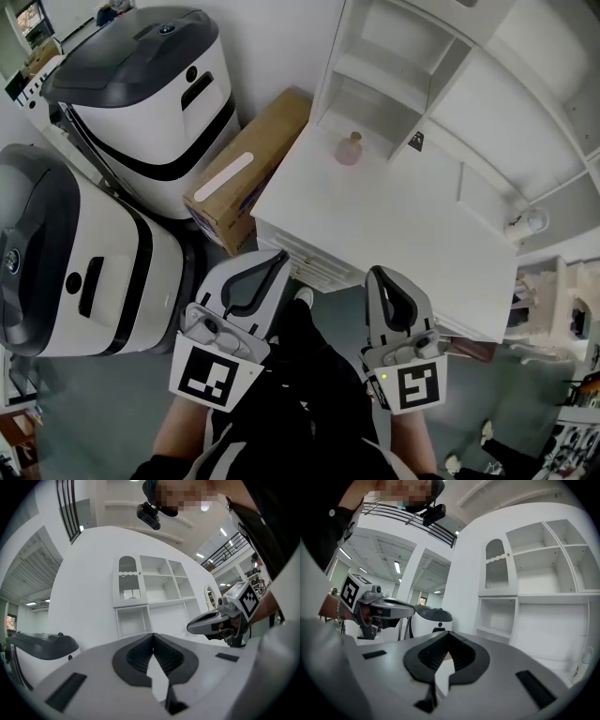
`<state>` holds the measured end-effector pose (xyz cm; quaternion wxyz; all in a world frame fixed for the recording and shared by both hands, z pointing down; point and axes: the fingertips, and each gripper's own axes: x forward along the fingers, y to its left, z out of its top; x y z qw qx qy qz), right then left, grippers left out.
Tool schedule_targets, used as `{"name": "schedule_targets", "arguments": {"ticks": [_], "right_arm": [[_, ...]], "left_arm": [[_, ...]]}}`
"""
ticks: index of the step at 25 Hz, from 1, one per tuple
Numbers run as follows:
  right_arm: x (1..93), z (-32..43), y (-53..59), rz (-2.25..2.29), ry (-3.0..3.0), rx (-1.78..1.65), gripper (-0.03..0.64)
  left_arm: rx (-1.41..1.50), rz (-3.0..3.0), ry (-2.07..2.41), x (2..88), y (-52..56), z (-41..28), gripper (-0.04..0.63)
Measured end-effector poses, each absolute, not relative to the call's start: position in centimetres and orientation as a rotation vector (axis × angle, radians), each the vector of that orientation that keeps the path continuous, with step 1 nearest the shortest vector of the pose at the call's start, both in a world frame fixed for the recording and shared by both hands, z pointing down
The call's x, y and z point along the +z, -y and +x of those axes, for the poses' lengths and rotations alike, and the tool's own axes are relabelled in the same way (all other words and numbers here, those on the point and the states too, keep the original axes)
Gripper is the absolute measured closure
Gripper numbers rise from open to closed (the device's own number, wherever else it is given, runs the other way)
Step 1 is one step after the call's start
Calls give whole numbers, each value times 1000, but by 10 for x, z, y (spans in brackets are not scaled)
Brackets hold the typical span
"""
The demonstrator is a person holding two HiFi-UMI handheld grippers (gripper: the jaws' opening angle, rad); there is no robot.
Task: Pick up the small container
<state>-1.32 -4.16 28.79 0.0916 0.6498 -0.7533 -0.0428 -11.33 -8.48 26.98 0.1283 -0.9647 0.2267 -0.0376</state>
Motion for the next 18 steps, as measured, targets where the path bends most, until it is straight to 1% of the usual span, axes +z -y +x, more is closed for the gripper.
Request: {"name": "schedule_targets", "arguments": {"ticks": [18], "right_arm": [[304, 53, 150, 1884, 2285, -70, 615]], "left_arm": [[-144, -2793, -731, 275, 178, -51, 594]]}}
